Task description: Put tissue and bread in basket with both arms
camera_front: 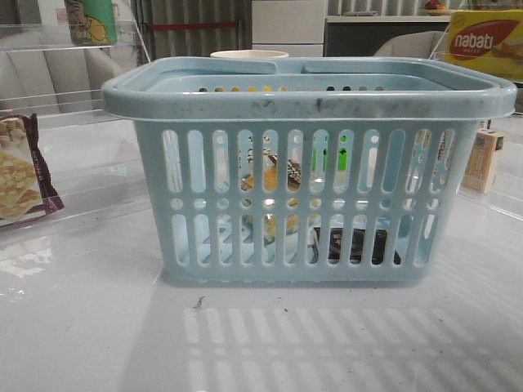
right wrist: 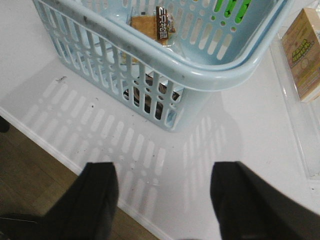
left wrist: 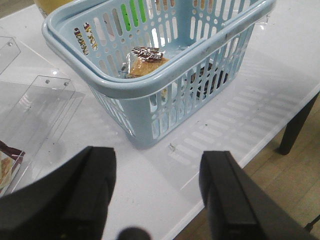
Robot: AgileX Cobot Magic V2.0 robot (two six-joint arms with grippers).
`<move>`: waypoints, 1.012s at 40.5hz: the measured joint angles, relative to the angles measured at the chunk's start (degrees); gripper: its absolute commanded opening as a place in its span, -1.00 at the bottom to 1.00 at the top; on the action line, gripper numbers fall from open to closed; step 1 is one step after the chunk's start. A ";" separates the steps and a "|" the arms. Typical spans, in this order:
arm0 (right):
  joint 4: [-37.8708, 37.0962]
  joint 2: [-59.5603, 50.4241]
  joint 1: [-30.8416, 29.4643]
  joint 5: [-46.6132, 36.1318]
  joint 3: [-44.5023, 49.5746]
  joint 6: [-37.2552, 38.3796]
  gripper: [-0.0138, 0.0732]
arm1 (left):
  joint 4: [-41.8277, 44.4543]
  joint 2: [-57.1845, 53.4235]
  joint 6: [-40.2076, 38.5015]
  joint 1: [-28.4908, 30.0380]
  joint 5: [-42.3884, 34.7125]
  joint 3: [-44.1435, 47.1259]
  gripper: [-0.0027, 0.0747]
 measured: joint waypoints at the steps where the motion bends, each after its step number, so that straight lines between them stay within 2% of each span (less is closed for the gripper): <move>1: 0.00 0.00 0.00 0.15 0.00 0.00 0.11 | 0.00 0.00 0.00 0.00 0.00 0.00 0.19; 4: 0.00 0.00 0.00 0.67 0.00 0.00 -0.11 | 0.04 0.00 0.00 0.00 0.00 0.00 0.15; 11: 0.00 0.00 0.00 0.78 0.00 0.00 -0.41 | 0.13 0.00 0.00 0.00 0.00 0.00 -0.17; 16: 0.00 0.00 0.00 0.78 0.00 0.00 -0.53 | 0.25 0.00 0.00 0.00 0.03 0.00 -0.43; 22: 0.00 0.00 0.00 0.90 0.00 0.00 -0.53 | 0.25 0.00 0.00 0.00 0.03 0.00 -0.70; 41: 0.00 0.00 0.00 0.90 0.00 0.00 -0.53 | 0.25 0.00 0.00 0.00 0.03 0.00 -0.70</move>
